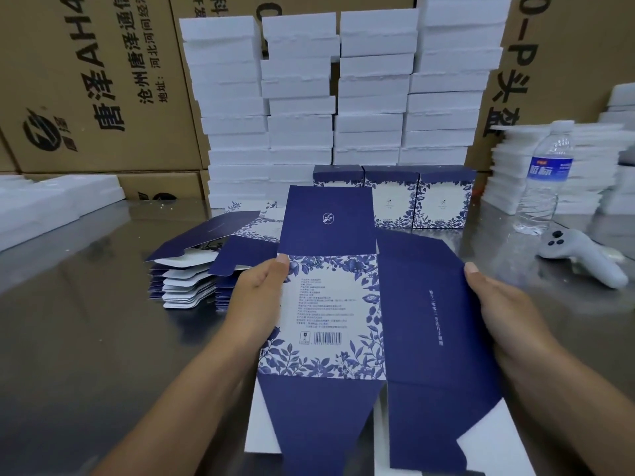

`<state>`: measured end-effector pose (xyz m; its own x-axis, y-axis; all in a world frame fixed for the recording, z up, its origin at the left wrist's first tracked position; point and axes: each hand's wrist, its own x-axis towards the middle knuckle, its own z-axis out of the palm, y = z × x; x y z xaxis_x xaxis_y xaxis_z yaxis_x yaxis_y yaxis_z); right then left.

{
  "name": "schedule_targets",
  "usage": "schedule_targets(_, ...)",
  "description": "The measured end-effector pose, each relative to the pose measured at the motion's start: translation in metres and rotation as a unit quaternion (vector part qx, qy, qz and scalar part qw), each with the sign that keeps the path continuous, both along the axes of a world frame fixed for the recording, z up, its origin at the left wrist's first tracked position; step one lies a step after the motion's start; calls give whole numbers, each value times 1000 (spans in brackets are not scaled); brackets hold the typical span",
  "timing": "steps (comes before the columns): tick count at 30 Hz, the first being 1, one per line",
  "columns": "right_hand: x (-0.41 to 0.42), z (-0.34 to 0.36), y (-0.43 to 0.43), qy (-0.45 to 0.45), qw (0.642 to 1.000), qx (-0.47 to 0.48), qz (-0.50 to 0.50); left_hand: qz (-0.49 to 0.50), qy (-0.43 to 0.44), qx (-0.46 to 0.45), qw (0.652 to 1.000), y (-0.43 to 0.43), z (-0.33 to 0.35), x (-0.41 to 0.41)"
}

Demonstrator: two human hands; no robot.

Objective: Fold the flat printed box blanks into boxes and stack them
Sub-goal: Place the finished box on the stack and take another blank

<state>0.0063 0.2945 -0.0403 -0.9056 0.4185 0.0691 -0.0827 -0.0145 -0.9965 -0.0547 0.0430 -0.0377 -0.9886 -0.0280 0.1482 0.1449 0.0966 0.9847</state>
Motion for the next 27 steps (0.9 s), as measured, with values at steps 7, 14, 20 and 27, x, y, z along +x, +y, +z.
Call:
schedule_targets(7,-1,1,-2,-18,998,57,-17,18,-12,35,999,0,-4,-5)
schedule_targets(14,-1,1,6,-9,997,59,-49,-21,-15,23,999,4,-5,-4)
schedule_targets(20,0,-1,2,-5,999,33,-20,4,28,9,1000,0,-4,-3)
schedule_targets(27,2,2,-1,7,999,47,4,34,22,39,998,2,-4,-6)
